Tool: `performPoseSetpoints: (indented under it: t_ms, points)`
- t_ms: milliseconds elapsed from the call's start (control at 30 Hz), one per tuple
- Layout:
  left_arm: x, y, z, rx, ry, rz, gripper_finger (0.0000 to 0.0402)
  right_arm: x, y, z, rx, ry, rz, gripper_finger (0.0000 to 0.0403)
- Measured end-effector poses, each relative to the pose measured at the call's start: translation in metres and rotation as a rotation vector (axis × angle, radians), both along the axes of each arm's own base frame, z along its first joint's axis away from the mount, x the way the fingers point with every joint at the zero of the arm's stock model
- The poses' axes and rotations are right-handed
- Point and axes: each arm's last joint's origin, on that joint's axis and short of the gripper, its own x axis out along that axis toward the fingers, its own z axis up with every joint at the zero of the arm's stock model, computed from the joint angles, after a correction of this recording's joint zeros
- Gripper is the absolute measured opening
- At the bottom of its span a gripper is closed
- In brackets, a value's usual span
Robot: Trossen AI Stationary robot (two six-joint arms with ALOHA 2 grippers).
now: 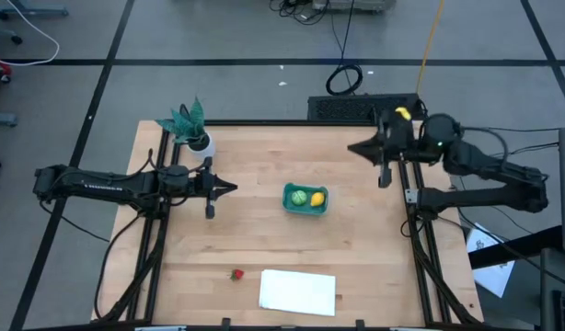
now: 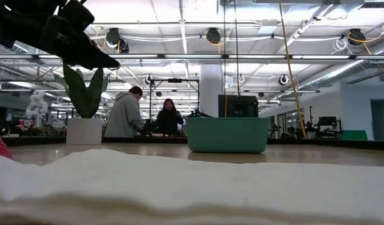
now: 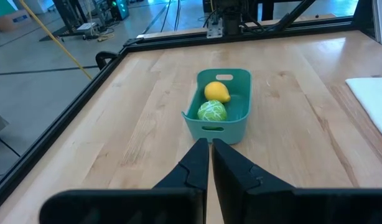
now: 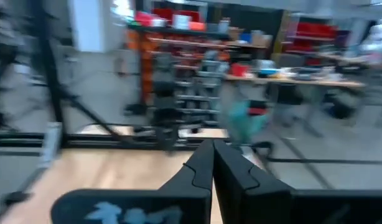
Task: Pick and placing Produce into tupperware
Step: Put the strawberry into the bin
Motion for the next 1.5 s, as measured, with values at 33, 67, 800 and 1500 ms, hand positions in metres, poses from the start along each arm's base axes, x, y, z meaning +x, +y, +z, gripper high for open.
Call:
performPoseSetpoints:
  t_ms: [33, 67, 800, 1500]
  points:
    - [0.0, 0.0, 0.0, 0.0, 0.0, 0.0, 0.0026, 0.002, 0.0, -0.007, 0.015, -0.002, 0.029, 0.0]
    - [0.0, 0.0, 0.0, 0.0, -0.001, 0.0, 0.0026, 0.004, 0.001, -0.015, 0.03, 0.005, 0.058, 0.0]
    - [0.0, 0.0, 0.0, 0.006, 0.0, 0.007, 0.0026, 0.015, -0.028, -0.076, 0.164, -0.002, 0.139, 0.0]
    - [0.0, 0.0, 0.0, 0.005, 0.001, 0.007, 0.0026, -0.005, 0.025, -0.098, 0.063, 0.042, 0.13, 0.0]
